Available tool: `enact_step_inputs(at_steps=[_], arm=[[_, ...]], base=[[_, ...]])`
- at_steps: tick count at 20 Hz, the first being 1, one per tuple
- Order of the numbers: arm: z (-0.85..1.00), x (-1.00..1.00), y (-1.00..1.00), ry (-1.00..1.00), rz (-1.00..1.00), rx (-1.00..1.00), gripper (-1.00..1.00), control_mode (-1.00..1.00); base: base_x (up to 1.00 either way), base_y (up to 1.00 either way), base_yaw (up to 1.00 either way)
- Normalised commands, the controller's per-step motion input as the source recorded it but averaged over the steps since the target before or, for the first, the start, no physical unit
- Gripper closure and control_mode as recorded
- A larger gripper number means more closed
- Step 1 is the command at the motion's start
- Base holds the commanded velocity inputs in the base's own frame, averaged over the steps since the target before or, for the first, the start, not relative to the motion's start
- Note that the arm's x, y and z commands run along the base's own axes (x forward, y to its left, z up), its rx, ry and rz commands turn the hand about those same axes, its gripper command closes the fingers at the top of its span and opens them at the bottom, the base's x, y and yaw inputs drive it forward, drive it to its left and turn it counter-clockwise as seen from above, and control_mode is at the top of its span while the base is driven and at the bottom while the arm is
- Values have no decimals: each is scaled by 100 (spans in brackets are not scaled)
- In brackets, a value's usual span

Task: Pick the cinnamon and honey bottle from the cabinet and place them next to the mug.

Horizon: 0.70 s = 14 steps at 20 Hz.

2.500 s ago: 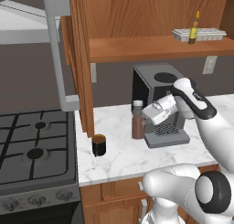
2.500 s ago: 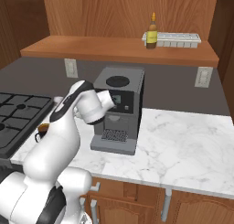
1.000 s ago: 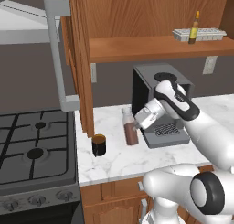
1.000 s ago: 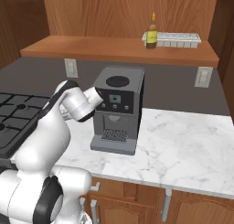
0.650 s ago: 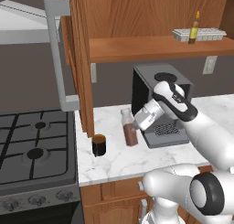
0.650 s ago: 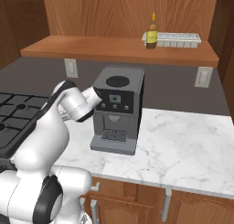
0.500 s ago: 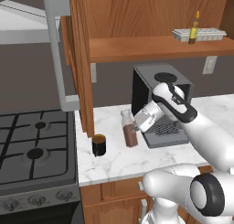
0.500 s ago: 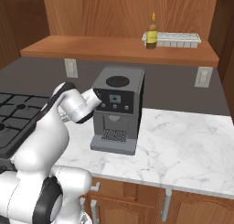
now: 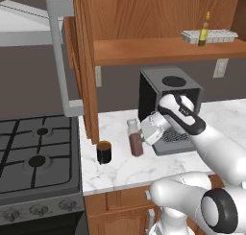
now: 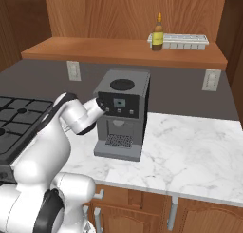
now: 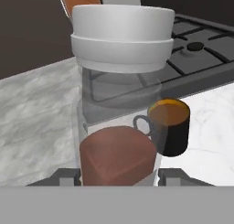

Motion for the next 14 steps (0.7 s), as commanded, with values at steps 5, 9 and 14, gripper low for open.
enact_step_inputs(at_steps=[5,9,14], arm=[[-11,33,0,-4,-1,0,100,-100],[-6,35,0,0,-1,0,100,-100],[0,46,0,2,-2,0,100,-100]], base=[[0,0,0],[0,0,0],[0,0,0]])
